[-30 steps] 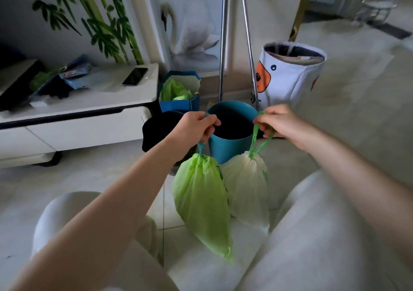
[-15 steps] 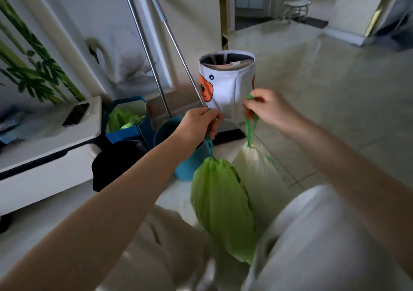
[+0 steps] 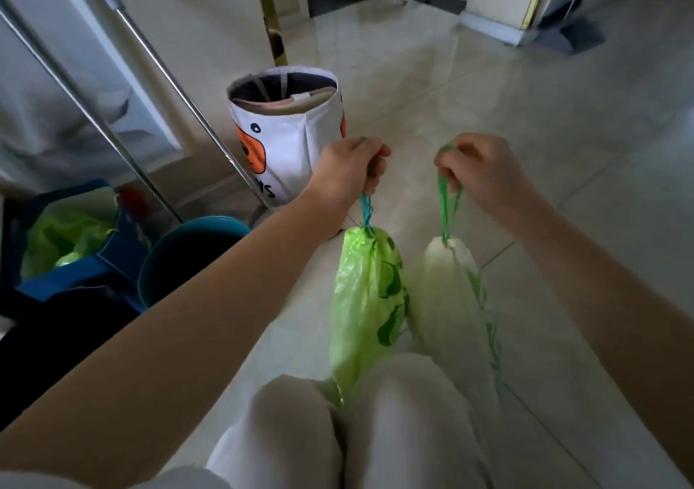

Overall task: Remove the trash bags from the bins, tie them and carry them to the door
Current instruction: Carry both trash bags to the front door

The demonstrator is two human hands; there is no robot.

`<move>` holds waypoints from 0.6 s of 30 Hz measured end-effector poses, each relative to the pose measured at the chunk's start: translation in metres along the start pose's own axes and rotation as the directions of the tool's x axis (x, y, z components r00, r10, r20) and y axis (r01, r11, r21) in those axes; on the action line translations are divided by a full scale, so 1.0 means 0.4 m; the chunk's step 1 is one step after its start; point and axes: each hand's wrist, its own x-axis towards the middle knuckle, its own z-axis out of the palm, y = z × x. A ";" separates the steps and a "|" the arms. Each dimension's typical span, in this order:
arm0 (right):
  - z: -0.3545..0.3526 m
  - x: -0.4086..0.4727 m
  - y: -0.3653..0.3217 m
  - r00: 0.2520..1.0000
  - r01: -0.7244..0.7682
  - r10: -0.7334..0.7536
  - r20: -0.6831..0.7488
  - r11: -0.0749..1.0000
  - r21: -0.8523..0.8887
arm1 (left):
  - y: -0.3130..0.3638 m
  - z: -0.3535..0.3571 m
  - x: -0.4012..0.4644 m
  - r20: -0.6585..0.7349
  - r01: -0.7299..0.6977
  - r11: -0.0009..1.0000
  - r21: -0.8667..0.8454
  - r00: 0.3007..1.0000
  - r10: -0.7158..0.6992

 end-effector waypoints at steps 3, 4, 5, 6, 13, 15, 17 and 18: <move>-0.011 0.098 0.049 0.992 -0.013 0.023 0.120 0.996 -0.086 | -0.016 0.063 0.103 0.115 0.018 1.000 0.010 0.993 -0.019; -0.016 0.126 0.061 0.978 -0.018 0.043 0.202 0.992 -0.122 | -0.023 0.087 0.132 0.143 0.016 1.000 0.010 0.990 -0.017; -0.021 0.150 0.069 0.963 -0.014 0.058 0.262 0.986 -0.168 | -0.029 0.110 0.158 0.154 0.013 1.000 0.029 0.988 -0.017; -0.030 0.169 0.072 0.955 -0.003 0.067 0.290 0.977 -0.213 | -0.032 0.128 0.179 0.148 0.014 0.999 0.051 0.989 -0.022; -0.170 0.220 0.009 0.950 -0.105 0.221 0.219 0.890 -0.443 | 0.089 0.186 0.278 0.198 -0.002 0.972 0.234 0.979 -0.046; -0.216 0.213 -0.042 0.938 -0.190 0.298 0.179 0.871 -0.454 | 0.158 0.204 0.284 0.217 -0.027 0.949 0.315 0.975 -0.044; -0.264 0.211 -0.106 0.927 -0.262 0.349 0.136 0.864 -0.430 | 0.238 0.223 0.284 0.242 -0.050 0.905 0.422 0.968 -0.059; -0.296 0.212 -0.148 0.920 -0.298 0.375 0.114 0.858 -0.418 | 0.286 0.236 0.279 0.261 -0.072 0.872 0.485 0.963 -0.066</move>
